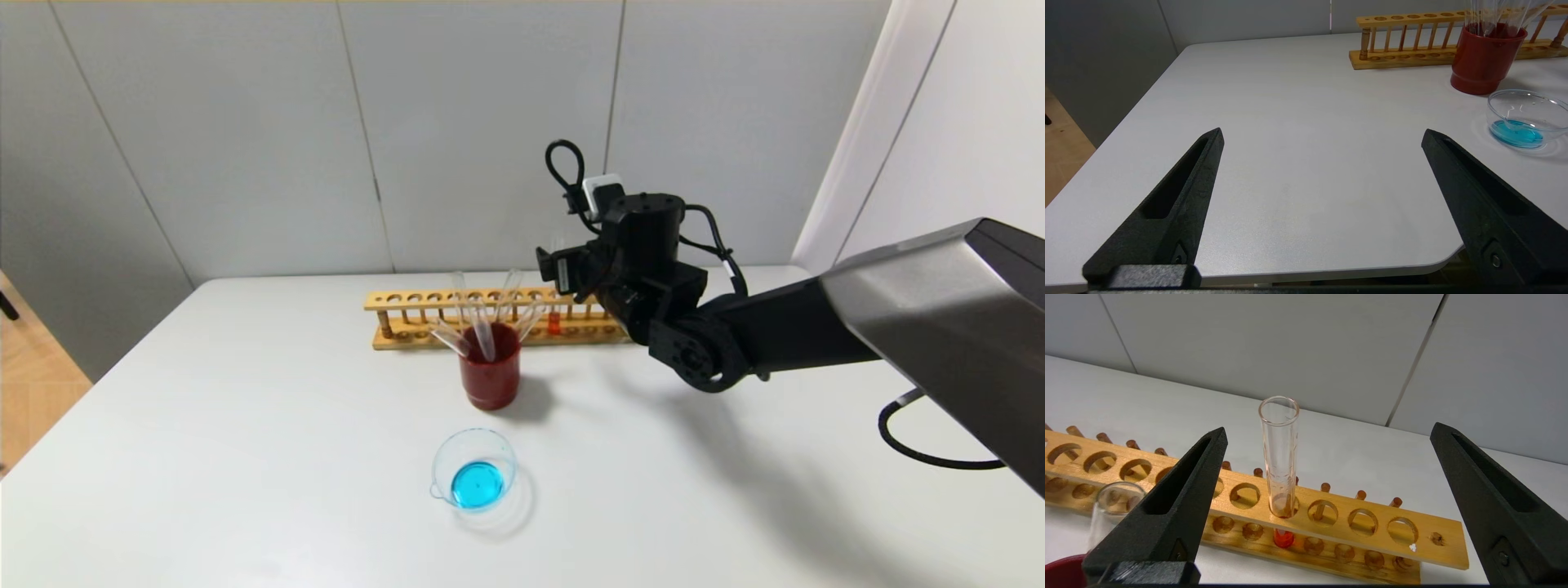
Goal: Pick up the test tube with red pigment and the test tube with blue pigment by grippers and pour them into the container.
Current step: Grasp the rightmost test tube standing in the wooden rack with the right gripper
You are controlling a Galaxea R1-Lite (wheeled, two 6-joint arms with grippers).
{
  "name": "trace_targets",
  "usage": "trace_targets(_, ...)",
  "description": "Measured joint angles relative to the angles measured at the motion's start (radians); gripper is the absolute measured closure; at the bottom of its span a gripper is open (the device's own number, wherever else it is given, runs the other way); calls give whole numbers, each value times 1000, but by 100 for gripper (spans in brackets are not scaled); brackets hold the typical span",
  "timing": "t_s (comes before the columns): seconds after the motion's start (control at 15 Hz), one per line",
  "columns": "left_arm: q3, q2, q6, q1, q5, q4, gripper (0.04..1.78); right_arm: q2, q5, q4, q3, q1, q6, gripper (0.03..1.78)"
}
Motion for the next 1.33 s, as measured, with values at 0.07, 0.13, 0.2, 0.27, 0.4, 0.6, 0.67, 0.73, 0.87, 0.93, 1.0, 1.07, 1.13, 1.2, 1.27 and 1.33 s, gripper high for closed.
trace_targets(0.07, 0, 0, 0, 0, 0, 0, 11, 9, 0, 0, -8, -2, 1, 7)
trace_targets(0.13, 0, 0, 0, 0, 0, 0, 11, 16, 2, -2, -13, -2, 1, 7)
trace_targets(0.2, 0, 0, 0, 0, 0, 0, 11, 21, 10, -1, -16, 0, 2, 7)
trace_targets(0.27, 0, 0, 0, 0, 0, 0, 11, 27, 15, -1, -18, 1, 3, 7)
trace_targets(0.4, 0, 0, 0, 0, 0, 0, 11, 37, 15, -1, -20, 3, 2, 7)
trace_targets(0.6, 0, 0, 0, 0, 0, 0, 11, 47, 29, -1, -21, 7, 4, 7)
trace_targets(0.67, 0, 0, 0, 0, 0, 0, 11, 49, 35, 0, -22, 8, 11, 7)
trace_targets(0.73, 0, 0, 0, 0, 0, 0, 11, 50, 39, 2, -23, 8, 19, 7)
trace_targets(0.87, 0, 0, 1, 0, 0, 0, 11, 55, 51, 3, -25, 9, 23, 7)
trace_targets(0.93, 0, 0, 0, 0, 0, 0, 11, 57, 52, 3, -25, 9, 23, 7)
trace_targets(1.0, 0, 0, 0, 0, 0, 0, 11, 59, 52, 3, -26, 9, 23, 8)
trace_targets(1.07, 0, 0, 0, 0, 0, 0, 11, 61, 52, 3, -27, 9, 23, 13)
trace_targets(1.13, 0, 0, 0, 0, 0, 0, 11, 64, 58, 3, -30, 9, 23, 19)
trace_targets(1.2, 0, 0, 0, 0, 0, 0, 11, 67, 68, 3, -32, 9, 23, 28)
trace_targets(1.27, 0, 0, 0, 0, 0, 0, 11, 70, 71, 3, -35, 9, 23, 40)
trace_targets(1.33, 0, 0, 0, 0, 0, 0, 11, 73, 71, 3, -38, 9, 23, 54)
